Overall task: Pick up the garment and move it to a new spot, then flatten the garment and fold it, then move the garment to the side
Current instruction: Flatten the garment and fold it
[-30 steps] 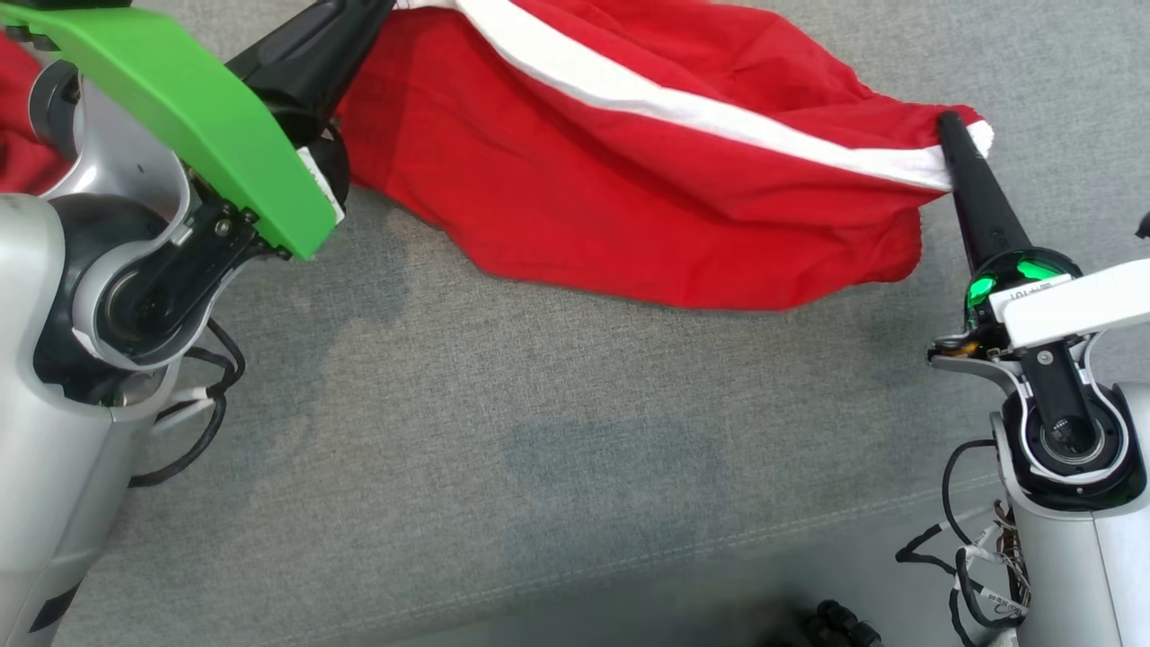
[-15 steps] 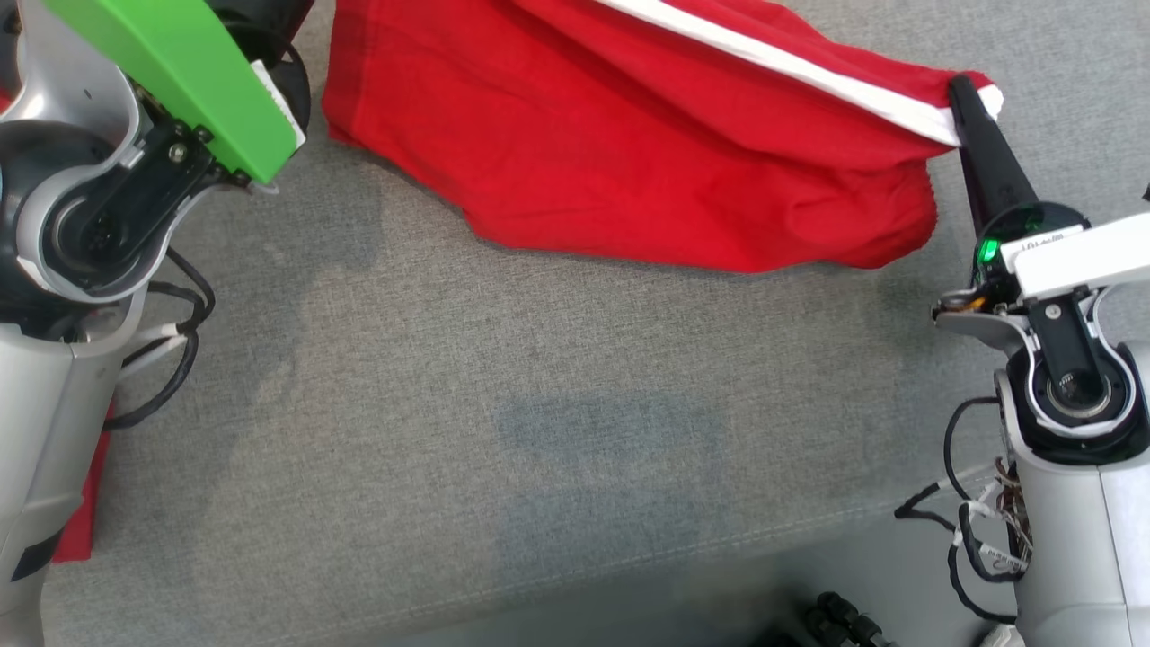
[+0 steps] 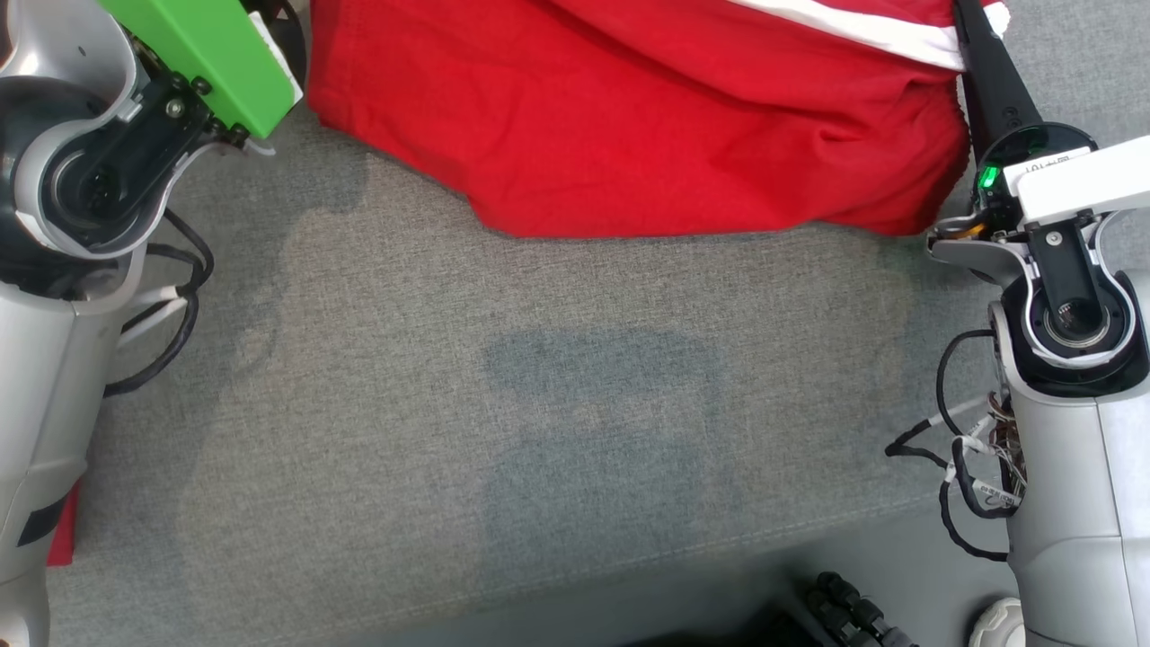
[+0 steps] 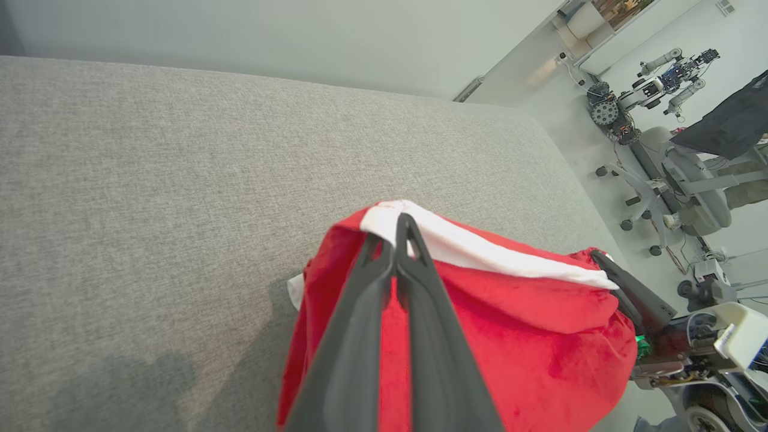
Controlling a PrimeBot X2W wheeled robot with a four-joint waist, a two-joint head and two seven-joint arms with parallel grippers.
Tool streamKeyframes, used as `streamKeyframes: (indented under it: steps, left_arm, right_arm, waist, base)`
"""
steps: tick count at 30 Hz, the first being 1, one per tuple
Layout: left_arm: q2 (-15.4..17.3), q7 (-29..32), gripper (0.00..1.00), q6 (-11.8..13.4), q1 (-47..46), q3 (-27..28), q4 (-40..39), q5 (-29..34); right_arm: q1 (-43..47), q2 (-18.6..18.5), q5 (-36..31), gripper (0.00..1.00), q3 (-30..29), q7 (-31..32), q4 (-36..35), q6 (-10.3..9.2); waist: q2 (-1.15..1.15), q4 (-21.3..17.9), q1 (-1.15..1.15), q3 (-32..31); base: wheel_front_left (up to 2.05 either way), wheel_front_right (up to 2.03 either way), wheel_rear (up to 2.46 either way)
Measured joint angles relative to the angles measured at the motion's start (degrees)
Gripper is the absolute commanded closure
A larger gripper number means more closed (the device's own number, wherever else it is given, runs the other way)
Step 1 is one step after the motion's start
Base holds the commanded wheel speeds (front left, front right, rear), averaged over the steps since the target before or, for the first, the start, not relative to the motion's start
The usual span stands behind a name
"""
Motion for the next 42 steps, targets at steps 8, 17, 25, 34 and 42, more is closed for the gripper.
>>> streamKeyframes:
  steps: [8, 17, 25, 34, 42]
  left_arm:
    - [-0.14, -0.67, 1.0, 0.0, -1.1, -0.03, 2.52, 1.64]
    - [0.01, -1.93, 0.0, -0.01, -0.41, -0.34, 6.66, 2.42]
    - [-0.1, -3.65, 0.0, -0.04, 3.03, -0.35, 9.67, 2.43]
    - [0.21, -10.39, 0.0, -0.92, 10.74, 2.32, 10.71, 2.46]
    - [0.96, -19.08, 0.0, -1.11, 20.85, 3.97, 8.23, 5.73]
  right_arm:
    - [-0.64, 0.01, -0.32, 0.52, 1.11, -0.71, 2.11, 0.01]
    - [-0.3, -0.14, -2.97, 0.0, 1.6, -1.54, 4.33, 0.0]
    - [1.55, -0.79, -3.78, 0.0, 1.46, -2.29, 4.12, 0.01]
    - [9.35, -4.76, -11.15, 0.0, 1.76, -6.8, 1.56, 1.68]
    - [17.45, -6.75, -17.64, 0.0, 2.31, -11.31, 1.67, 2.14]
  waist:
    - [0.0, -0.68, 0.0, 0.06]
    - [0.0, -1.95, 0.0, -2.17]
    - [0.0, -2.83, 0.0, -5.48]
    - [0.0, -2.84, 0.0, -11.45]
    - [0.0, -1.74, 0.0, -17.16]
  base:
    - [0.0, 0.0, 0.0]
    - [0.0, 0.0, 0.0]
    - [0.0, 0.0, 0.0]
    - [0.0, 0.0, 0.0]
    - [0.0, 0.0, 0.0]
